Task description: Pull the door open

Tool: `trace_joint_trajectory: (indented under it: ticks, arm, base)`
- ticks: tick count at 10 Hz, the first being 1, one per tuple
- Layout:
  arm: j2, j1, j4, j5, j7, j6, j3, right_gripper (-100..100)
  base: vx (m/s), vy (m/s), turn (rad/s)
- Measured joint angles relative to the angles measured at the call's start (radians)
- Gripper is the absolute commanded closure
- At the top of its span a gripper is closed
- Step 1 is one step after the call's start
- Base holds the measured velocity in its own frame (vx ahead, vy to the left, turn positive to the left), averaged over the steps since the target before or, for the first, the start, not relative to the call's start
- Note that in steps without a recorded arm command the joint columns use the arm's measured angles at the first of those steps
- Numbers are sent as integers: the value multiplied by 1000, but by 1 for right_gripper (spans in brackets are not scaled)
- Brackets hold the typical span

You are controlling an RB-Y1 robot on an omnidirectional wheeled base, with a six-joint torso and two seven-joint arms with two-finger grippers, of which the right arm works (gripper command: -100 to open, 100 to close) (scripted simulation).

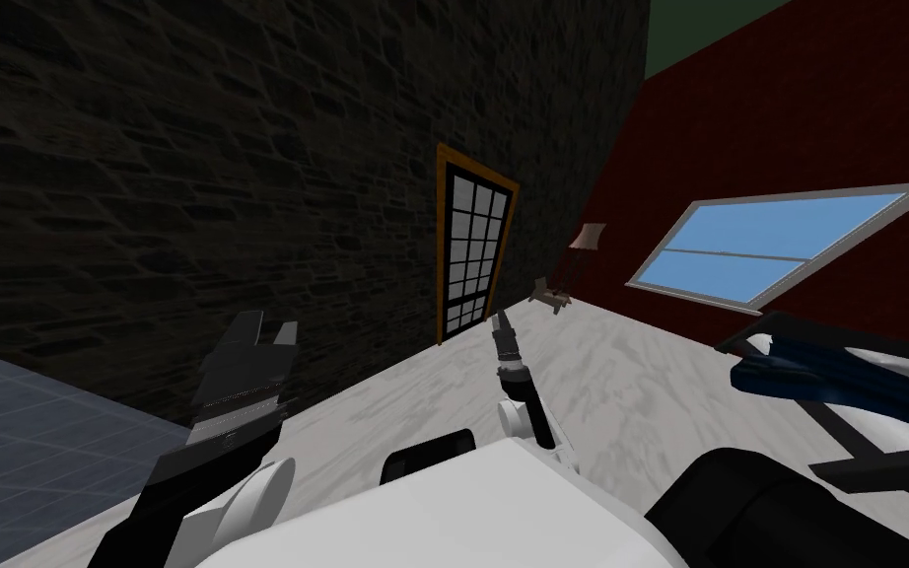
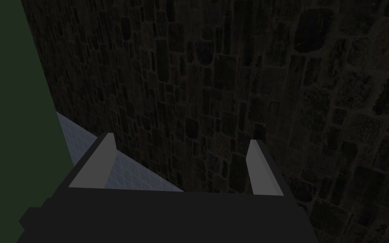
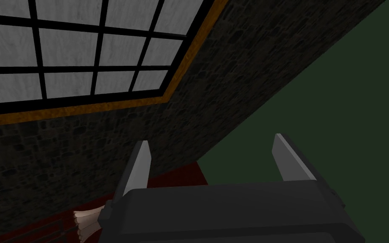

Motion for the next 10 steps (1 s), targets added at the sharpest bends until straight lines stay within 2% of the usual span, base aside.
trace_joint_trajectory:
  ticks: [10]
  arm:
    - [-19,-23,165,19,180,-45,-8,-100]
  base:
    - [96,-18,65]
